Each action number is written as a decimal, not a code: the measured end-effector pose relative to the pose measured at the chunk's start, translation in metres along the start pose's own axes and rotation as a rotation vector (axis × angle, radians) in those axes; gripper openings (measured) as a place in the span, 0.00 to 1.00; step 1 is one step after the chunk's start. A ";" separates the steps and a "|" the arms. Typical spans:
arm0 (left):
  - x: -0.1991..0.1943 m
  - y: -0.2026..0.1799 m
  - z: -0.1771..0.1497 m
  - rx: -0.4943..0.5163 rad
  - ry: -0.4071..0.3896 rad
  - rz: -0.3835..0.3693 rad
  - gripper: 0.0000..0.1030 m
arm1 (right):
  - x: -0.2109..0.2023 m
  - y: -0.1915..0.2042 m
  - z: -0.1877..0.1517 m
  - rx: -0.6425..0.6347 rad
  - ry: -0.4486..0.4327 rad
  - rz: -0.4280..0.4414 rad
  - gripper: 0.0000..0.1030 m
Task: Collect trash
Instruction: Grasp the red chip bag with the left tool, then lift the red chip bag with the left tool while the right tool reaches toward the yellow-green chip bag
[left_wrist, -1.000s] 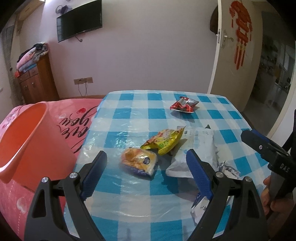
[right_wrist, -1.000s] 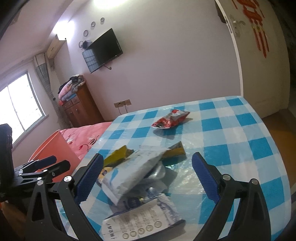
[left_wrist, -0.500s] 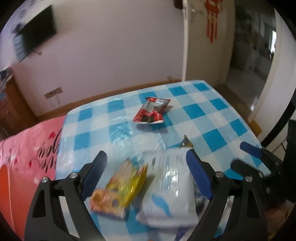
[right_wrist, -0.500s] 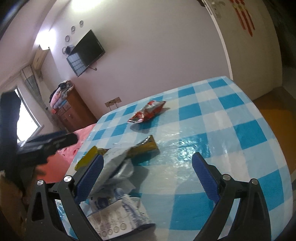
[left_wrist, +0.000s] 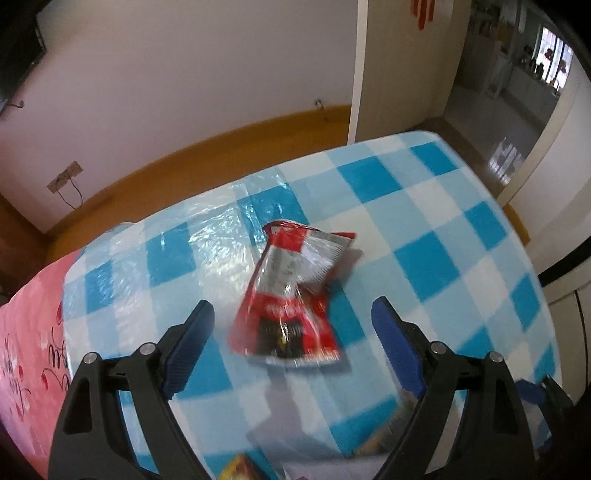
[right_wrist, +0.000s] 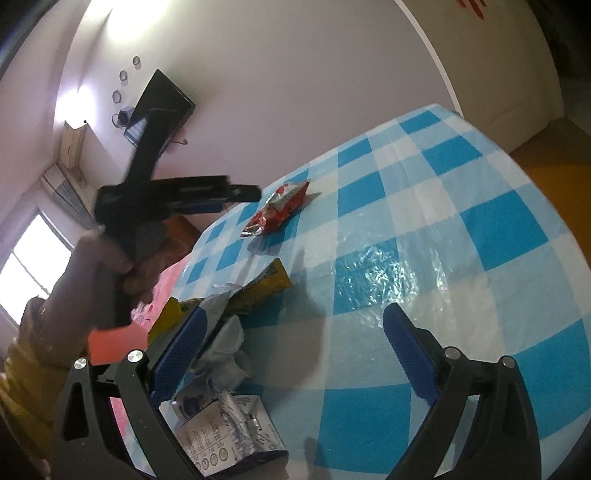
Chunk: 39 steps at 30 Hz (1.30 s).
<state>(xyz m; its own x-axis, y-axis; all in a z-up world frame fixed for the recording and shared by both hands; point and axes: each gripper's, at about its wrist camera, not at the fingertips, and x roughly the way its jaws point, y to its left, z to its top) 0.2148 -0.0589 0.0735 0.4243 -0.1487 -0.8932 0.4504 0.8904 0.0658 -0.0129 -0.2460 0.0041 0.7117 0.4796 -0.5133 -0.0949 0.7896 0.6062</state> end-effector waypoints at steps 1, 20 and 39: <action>0.006 0.002 0.003 0.000 0.014 -0.004 0.85 | -0.001 -0.001 0.001 0.005 -0.001 0.004 0.92; 0.057 -0.002 0.015 0.009 0.107 -0.001 0.65 | 0.001 -0.005 0.002 0.013 0.019 0.019 0.92; 0.025 0.017 -0.003 -0.074 0.047 -0.002 0.51 | 0.015 0.008 -0.002 -0.070 0.078 0.027 0.92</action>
<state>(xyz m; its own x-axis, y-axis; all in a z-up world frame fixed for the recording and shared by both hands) 0.2313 -0.0461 0.0510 0.3851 -0.1319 -0.9134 0.3915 0.9196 0.0323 -0.0044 -0.2321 -0.0003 0.6522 0.5271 -0.5448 -0.1635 0.7996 0.5779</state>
